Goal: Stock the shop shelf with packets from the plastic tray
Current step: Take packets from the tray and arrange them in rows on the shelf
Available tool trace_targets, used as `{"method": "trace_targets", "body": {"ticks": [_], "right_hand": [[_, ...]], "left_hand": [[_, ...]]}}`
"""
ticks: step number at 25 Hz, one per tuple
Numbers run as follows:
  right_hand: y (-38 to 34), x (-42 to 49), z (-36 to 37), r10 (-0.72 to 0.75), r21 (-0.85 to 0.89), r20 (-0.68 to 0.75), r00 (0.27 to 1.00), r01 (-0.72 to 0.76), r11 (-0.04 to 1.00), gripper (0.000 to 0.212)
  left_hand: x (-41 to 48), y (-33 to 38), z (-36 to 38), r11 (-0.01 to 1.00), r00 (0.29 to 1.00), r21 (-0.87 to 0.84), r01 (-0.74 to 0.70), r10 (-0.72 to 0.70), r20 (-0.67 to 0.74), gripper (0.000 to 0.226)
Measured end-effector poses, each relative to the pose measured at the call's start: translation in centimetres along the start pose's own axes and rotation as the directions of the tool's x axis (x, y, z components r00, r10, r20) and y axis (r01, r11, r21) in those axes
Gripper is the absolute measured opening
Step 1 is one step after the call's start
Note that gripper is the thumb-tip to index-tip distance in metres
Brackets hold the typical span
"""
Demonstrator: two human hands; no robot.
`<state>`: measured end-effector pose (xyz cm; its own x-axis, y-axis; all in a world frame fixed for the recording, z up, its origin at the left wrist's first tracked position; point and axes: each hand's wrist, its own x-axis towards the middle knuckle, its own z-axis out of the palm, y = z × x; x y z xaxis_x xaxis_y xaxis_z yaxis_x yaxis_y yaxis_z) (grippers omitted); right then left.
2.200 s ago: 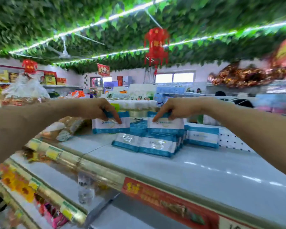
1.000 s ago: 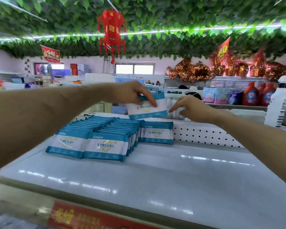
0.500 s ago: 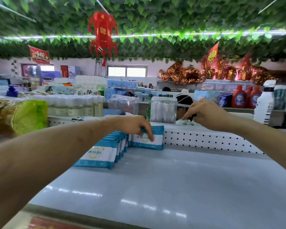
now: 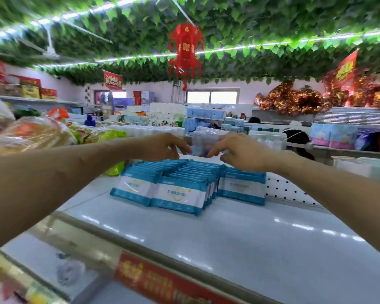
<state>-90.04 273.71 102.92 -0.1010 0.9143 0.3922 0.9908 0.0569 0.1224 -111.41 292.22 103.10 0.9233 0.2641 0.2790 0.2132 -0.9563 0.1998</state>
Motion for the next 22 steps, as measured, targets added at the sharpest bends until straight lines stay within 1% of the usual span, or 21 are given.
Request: {"method": "trace_targets", "body": {"ticks": [2, 4, 7, 9, 12, 15, 17, 19, 22], "right_hand": [[-4.9, 4.2, 1.1, -0.117, 0.066, 0.005, 0.993, 0.116, 0.991, 0.034], [-10.7, 8.6, 2.5, -0.236, 0.127, 0.010, 0.972, 0.233, 0.964, 0.033], [-20.3, 13.9, 5.3, -0.376, 0.184, 0.033, 0.926, 0.365, 0.913, 0.032], [-26.0, 16.0, 7.1, -0.468, 0.233, 0.048, 0.882, 0.445, 0.864, 0.032], [-35.6, 16.7, 10.2, -0.605, 0.349, 0.035, 0.796, 0.557, 0.754, 0.031], [-43.8, 15.5, 14.5, -0.689, 0.462, 0.064, 0.722, 0.590, 0.662, 0.031], [-47.5, 13.8, 18.3, -0.728, 0.488, 0.121, 0.674, 0.598, 0.635, 0.030], [-50.4, 10.9, 22.5, -0.766, 0.541, 0.173, 0.619, 0.590, 0.599, 0.030], [-52.6, 5.4, 28.8, -0.801, 0.637, 0.289, 0.525, 0.519, 0.570, 0.033]], "left_hand": [[-5.6, -2.3, -2.1, 0.987, 0.987, 0.044, 0.157, -0.156, -0.036, 0.036], [-12.0, -4.1, -4.1, 0.950, 0.950, 0.066, 0.304, -0.298, -0.090, 0.033], [-22.4, -5.6, -5.9, 0.882, 0.885, 0.116, 0.457, -0.437, -0.161, 0.034], [-28.7, -6.2, -5.9, 0.814, 0.822, 0.126, 0.567, -0.548, -0.155, 0.034], [-39.0, -6.8, -4.1, 0.672, 0.678, 0.101, 0.734, -0.716, -0.164, 0.033], [-46.9, -6.3, -0.2, 0.542, 0.543, 0.058, 0.838, -0.822, -0.174, 0.034], [-50.2, -5.6, 3.6, 0.480, 0.480, 0.040, 0.877, -0.865, -0.147, 0.036], [-53.4, -4.7, 8.3, 0.426, 0.425, 0.000, 0.904, -0.901, -0.084, 0.038], [-57.3, -3.3, 15.7, 0.362, 0.362, -0.005, 0.932, -0.931, 0.043, 0.039]]}}
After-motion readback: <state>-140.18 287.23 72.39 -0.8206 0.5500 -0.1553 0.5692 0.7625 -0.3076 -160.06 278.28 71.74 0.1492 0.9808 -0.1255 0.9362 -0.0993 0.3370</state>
